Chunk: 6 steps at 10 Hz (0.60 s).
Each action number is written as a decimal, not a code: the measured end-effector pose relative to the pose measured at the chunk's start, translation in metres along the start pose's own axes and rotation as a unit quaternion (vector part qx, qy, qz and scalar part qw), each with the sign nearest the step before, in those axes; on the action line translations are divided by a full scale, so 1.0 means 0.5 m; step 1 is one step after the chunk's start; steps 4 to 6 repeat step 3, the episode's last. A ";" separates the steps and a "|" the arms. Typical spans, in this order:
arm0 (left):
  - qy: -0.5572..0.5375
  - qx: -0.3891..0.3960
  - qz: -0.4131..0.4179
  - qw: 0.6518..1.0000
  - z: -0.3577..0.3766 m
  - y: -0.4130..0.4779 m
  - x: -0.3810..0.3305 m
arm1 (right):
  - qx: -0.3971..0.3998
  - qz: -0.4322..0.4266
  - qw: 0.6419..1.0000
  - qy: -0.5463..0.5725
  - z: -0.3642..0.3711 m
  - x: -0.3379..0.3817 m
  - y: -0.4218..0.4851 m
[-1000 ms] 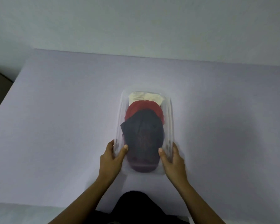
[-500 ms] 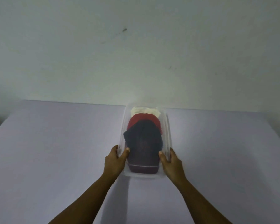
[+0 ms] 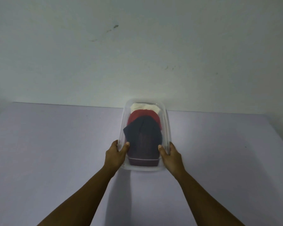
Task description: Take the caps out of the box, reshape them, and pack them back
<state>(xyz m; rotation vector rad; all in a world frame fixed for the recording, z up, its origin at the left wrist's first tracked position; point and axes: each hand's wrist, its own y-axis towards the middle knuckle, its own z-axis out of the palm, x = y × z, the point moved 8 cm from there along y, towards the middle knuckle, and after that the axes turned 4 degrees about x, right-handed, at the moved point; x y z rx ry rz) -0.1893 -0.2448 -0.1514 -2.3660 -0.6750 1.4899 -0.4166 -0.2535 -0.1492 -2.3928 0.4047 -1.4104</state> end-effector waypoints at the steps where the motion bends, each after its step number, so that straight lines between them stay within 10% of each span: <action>1: 0.045 0.022 -0.009 0.999 0.001 0.008 -0.011 | 0.011 0.003 1.000 -0.007 -0.004 0.001 0.011; 6: 0.127 -0.076 0.046 0.988 -0.044 -0.032 -0.087 | -0.064 -0.068 0.993 -0.075 -0.031 0.088 -0.021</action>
